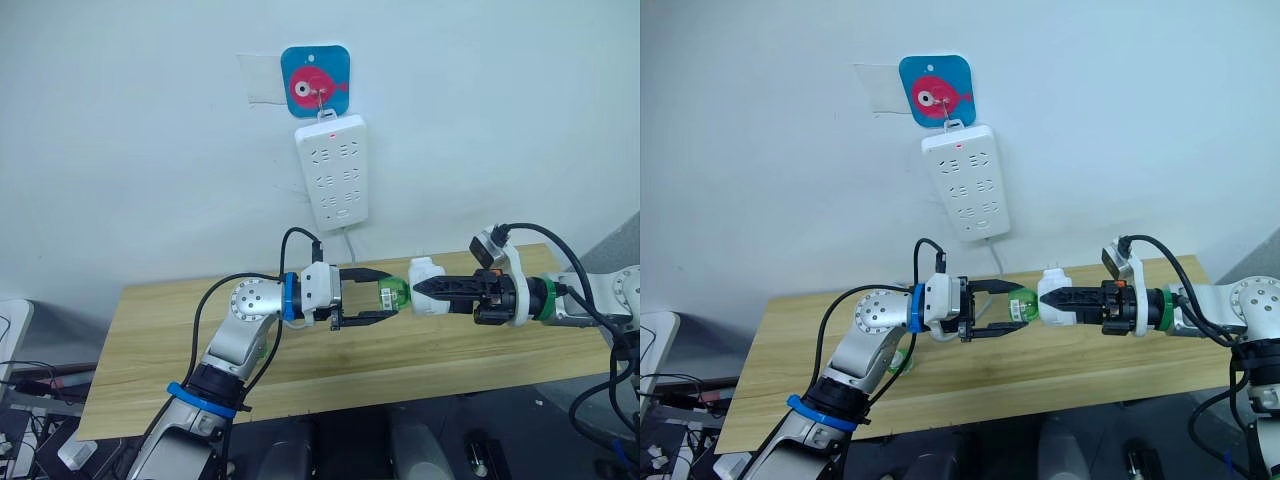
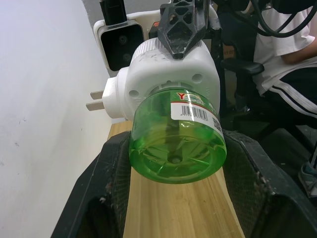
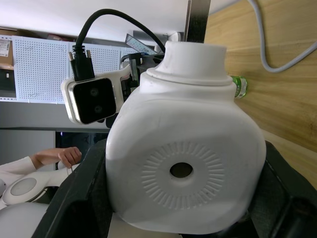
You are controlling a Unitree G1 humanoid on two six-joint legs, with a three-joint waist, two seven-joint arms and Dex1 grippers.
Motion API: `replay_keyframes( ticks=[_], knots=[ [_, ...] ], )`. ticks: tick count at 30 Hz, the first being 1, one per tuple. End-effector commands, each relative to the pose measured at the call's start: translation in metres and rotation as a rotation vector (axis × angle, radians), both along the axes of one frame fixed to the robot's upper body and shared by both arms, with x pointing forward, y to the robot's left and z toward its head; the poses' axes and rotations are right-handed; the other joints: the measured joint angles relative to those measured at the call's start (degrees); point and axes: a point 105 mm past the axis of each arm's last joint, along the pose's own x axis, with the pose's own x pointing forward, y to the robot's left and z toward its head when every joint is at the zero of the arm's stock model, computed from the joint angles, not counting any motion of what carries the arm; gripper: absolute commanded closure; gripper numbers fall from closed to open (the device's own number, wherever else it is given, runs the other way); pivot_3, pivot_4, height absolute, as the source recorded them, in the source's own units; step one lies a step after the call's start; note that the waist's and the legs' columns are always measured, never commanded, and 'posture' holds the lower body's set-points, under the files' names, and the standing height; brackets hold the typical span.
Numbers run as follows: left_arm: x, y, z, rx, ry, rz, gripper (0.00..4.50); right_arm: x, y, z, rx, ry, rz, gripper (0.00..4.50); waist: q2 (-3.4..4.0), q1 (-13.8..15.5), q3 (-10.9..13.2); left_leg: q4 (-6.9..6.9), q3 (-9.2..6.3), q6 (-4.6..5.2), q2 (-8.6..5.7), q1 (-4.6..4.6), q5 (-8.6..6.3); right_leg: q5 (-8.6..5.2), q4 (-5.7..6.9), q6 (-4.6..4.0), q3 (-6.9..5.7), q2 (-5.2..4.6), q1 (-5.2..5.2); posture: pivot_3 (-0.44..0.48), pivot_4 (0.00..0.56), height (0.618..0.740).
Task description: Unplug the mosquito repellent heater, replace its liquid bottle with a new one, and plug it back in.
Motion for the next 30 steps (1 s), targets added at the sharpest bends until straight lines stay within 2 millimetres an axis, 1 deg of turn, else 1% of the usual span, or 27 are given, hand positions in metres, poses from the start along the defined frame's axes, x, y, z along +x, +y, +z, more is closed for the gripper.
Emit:
replay_keyframes(
  ticks=[1, 4, 6, 7, 10, 12, 13, 14, 15, 16, 18, 19, 22, 24, 25, 27, 28, 29, 30],
  knots=[
    [-0.003, -0.002, 0.002, -0.011, -0.014, -0.024, 2.18, 0.001, 0.0, 0.016, 0.044, -0.048, 0.011, 1.48, 0.0, 0.0, 0.0, 0.0, 0.0, 0.0, 0.0, 0.0, 0.0, 0.0, 0.0, 0.0, 0.0, 0.0, 0.0, -0.188, 0.226, 0.74],
    [-0.005, -0.001, 0.001, -0.01, 0.0, -0.03, 2.18, -0.001, 0.0, 0.017, 0.045, -0.057, 0.016, 1.48, 0.0, -0.01, 0.0, 0.0, 0.0, 0.0, 0.0, 0.0, 0.0, 0.0, 0.0, 0.0, 0.0, 0.0, 0.0, -0.189, 0.224, 0.74],
    [-0.001, -0.001, 0.005, -0.046, 0.13, -0.019, 2.18, -0.003, 0.002, 0.017, 0.002, -0.104, 0.033, 1.48, 0.0, -0.03, 0.0, 0.0, 0.0, 0.0, 0.0, 0.0, 0.0, 0.0, 0.0, 0.0, 0.0, 0.0, 0.0, -0.19, 0.222, 0.74],
    [-0.001, 0.0, 0.006, -0.054, 0.226, -0.025, 2.18, -0.005, 0.004, 0.017, -0.025, -0.141, 0.05, 1.48, 0.0, -0.05, 0.0, 0.0, 0.0, 0.0, 0.0, 0.0, 0.0, 0.0, 0.0, 0.0, 0.0, 0.0, 0.0, -0.19, 0.222, 0.74],
    [0.001, 0.002, 0.003, -0.068, 0.576, -0.046, 2.18, -0.012, 0.006, 0.02, -0.031, -0.189, 0.095, 1.48, 0.0, -0.22, 0.01, 0.01, -0.04, 0.01, -0.01, -0.02, 0.0, -0.01, 0.02, 0.01, -0.03, 0.02, -0.02, -0.19, 0.222, 0.74],
    [0.002, 0.006, -0.002, -0.045, 0.887, -0.075, 2.18, -0.016, 0.009, 0.021, -0.044, -0.224, 0.134, 1.48, -0.01, -0.36, 0.01, 0.02, -0.07, 0.01, -0.01, -0.02, 0.0, -0.02, 0.03, 0.03, -0.06, 0.04, -0.02, -0.182, 0.22, 0.74],
    [0.001, 0.009, -0.003, -0.029, 1.005, -0.092, 2.18, -0.017, 0.01, 0.021, -0.053, -0.24, 0.148, 1.48, -0.03, -0.38, 0.03, 0.06, -0.11, 0.01, -0.01, -0.02, 0.0, -0.02, 0.07, 0.04, -0.1, 0.05, -0.02, -0.182, 0.22, 0.74],
    [0.001, 0.012, -0.002, -0.015, 1.172, -0.124, 2.18, -0.018, 0.011, 0.021, -0.058, -0.252, 0.162, 1.48, -0.04, -0.39, 0.03, 0.11, -0.13, 0.01, -0.02, -0.02, -0.01, -0.04, 0.1, 0.06, -0.12, 0.07, -0.01, -0.186, 0.217, 0.74],
    [0.003, 0.015, 0.0, -0.011, 1.302, -0.146, 2.18, -0.018, 0.011, 0.021, -0.066, -0.263, 0.173, 1.48, -0.04, -0.4, 0.03, 0.14, -0.14, 0.01, -0.02, -0.02, -0.01, -0.05, 0.14, 0.08, -0.13, 0.08, 0.0, -0.188, 0.215, 0.74],
    [0.005, 0.017, 0.002, -0.006, 1.412, -0.16, 2.18, -0.018, 0.011, 0.02, -0.069, -0.27, 0.18, 1.48, -0.05, -0.43, 0.04, 0.23, -0.18, 0.03, -0.04, -0.04, -0.02, -0.08, 0.19, 0.14, -0.17, 0.08, 0.0, -0.19, 0.214, 0.74],
    [0.009, 0.019, 0.002, 0.0, 1.544, -0.169, 2.18, -0.019, 0.011, 0.017, -0.097, -0.293, 0.198, 1.48, -0.05, -0.6, 0.04, 0.49, -0.18, 0.27, -0.06, -0.06, -0.17, -0.13, 0.27, 0.21, -0.19, 0.1, 0.03, -0.194, 0.212, 0.74],
    [0.01, 0.02, 0.003, 0.0, 1.584, -0.175, 2.18, -0.02, 0.012, 0.015, -0.109, -0.306, 0.206, 1.48, -0.05, -0.75, 0.04, 0.61, -0.17, 0.42, -0.06, -0.06, -0.26, -0.15, 0.29, 0.24, -0.17, 0.12, 0.05, -0.199, 0.212, 0.74],
    [0.002, 0.018, 0.001, 0.066, 1.572, -0.2, 2.18, -0.019, 0.012, 0.014, -0.086, -0.298, 0.207, 1.48, -0.08, -1.28, 0.05, 0.61, -0.1, 0.36, -0.06, -0.06, -0.32, -0.16, 0.24, 0.25, -0.06, 0.1, 0.03, -0.201, 0.211, 0.74],
    [0.002, 0.014, 0.002, 0.068, 1.551, -0.209, 1.47, -0.017, 0.013, 0.016, -0.063, -0.299, 0.201, 1.48, -0.08, -1.28, 0.05, 0.6, -0.07, 0.31, -0.05, -0.08, -0.32, -0.15, 0.25, 0.23, 0.01, 0.08, -0.01, -0.203, 0.208, 0.74],
    [0.002, 0.013, 0.004, 0.061, 1.548, -0.214, 1.19, -0.016, 0.014, 0.017, -0.054, -0.297, 0.196, 1.48, -0.08, -1.22, 0.05, 0.6, -0.05, 0.3, -0.05, -0.06, -0.33, -0.14, 0.25, 0.22, 0.05, 0.06, -0.01, -0.203, 0.208, 0.74],
    [0.008, 0.011, 0.008, 0.019, 1.517, -0.194, 0.59, -0.014, 0.013, 0.02, -0.031, -0.288, 0.186, 1.48, -0.08, -1.02, 0.05, 0.61, -0.05, 0.28, -0.04, -0.07, -0.34, -0.13, 0.26, 0.2, 0.08, 0.03, -0.03, -0.198, 0.203, 0.74],
    [0.009, 0.011, 0.009, 0.006, 1.5, -0.186, 0.21, -0.015, 0.013, 0.019, -0.034, -0.288, 0.189, 1.48, -0.08, -0.89, 0.05, 0.63, -0.04, 0.23, -0.04, -0.06, -0.37, -0.13, 0.25, 0.2, 0.09, 0.02, -0.02, -0.195, 0.201, 0.74],
    [0.01, 0.011, 0.009, -0.002, 1.489, -0.18, 0.04, -0.016, 0.013, 0.019, -0.037, -0.288, 0.192, 1.48, -0.08, -0.72, 0.05, 0.65, -0.04, 0.17, -0.04, -0.07, -0.4, -0.13, 0.25, 0.2, 0.09, 0.01, -0.02, -0.193, 0.199, 0.74],
    [0.01, 0.012, 0.009, -0.008, 1.482, -0.176, 0.04, -0.018, 0.013, 0.017, -0.048, -0.29, 0.199, 1.48, -0.08, -0.56, 0.05, 0.67, -0.03, 0.12, -0.04, -0.07, -0.43, -0.13, 0.24, 0.2, 0.1, 0.01, -0.02, -0.191, 0.197, 0.74]
  ],
)
